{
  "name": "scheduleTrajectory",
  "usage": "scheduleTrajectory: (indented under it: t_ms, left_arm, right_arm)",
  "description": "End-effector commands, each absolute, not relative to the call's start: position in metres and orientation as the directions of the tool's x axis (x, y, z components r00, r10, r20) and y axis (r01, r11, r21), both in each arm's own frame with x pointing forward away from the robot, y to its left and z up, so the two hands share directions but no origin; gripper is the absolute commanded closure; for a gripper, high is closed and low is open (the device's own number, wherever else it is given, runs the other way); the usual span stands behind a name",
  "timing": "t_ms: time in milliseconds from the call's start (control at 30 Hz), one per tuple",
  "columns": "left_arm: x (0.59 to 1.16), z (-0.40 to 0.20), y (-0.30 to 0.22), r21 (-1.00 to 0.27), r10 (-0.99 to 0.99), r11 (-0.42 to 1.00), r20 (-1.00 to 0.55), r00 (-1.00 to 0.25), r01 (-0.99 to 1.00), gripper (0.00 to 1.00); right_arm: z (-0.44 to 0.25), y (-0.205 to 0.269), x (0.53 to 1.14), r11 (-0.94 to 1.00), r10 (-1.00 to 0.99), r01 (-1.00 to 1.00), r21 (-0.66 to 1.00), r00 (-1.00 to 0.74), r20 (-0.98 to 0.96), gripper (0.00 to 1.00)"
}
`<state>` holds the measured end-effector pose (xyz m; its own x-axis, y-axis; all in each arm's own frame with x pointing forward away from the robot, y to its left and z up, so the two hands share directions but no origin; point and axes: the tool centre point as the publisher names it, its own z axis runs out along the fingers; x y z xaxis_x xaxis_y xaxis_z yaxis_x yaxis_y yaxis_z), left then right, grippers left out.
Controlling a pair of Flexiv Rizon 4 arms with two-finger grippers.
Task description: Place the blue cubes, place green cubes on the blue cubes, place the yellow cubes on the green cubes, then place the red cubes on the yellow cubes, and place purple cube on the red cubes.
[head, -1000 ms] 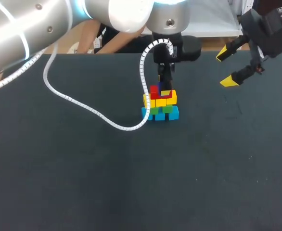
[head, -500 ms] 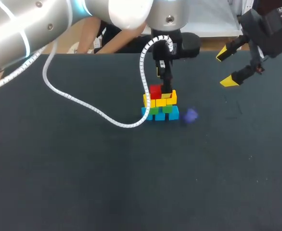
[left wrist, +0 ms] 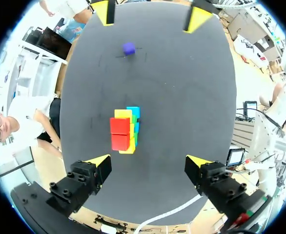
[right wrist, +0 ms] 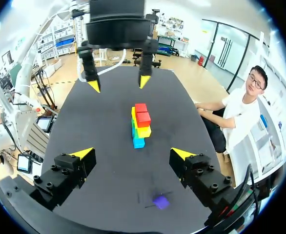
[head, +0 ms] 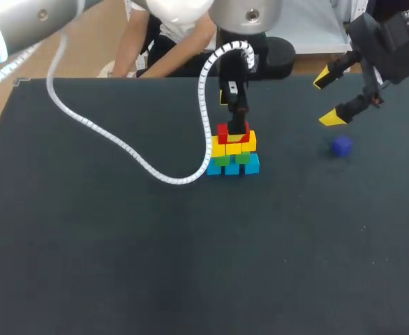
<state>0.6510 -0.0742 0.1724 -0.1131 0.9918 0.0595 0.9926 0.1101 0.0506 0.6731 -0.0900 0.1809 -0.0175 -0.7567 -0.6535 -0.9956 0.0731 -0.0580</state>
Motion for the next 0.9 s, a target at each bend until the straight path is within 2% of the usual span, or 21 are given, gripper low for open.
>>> scheduleTrajectory:
  t_ms: [33, 267, 533, 767, 900]
  left_arm:
    - [0.645, 0.173, -0.069, 0.095, 0.994, 0.102, 0.031, -0.105, 0.99, 0.0]
    - [0.649, 0.184, -0.067, 0.138, 0.995, 0.088, 0.028, -0.092, 0.987, 0.0]
    - [0.65, 0.191, -0.035, 0.174, 0.993, 0.088, -0.097, -0.072, 0.981, 0.0]
    - [0.649, 0.2, -0.011, 0.195, 0.99, 0.126, -0.081, -0.112, 0.973, 0.0]
    - [0.65, 0.202, 0.004, 0.209, 0.982, 0.131, -0.161, -0.098, 0.969, 0.0]
  right_arm:
    - [0.181, -0.09, 0.673, 0.073, -0.755, -0.996, -0.058, -0.017, -0.655, 0.0]
    - [0.181, -0.09, 0.673, 0.073, -0.755, -0.996, -0.058, -0.017, -0.655, 0.0]
    - [0.181, -0.09, 0.673, 0.073, -0.755, -0.996, -0.058, -0.017, -0.655, 0.0]
    - [0.181, -0.09, 0.673, 0.073, -0.755, -0.996, -0.058, -0.017, -0.655, 0.0]
    - [0.181, -0.09, 0.673, 0.073, -0.755, -0.996, -0.058, -0.017, -0.655, 0.0]
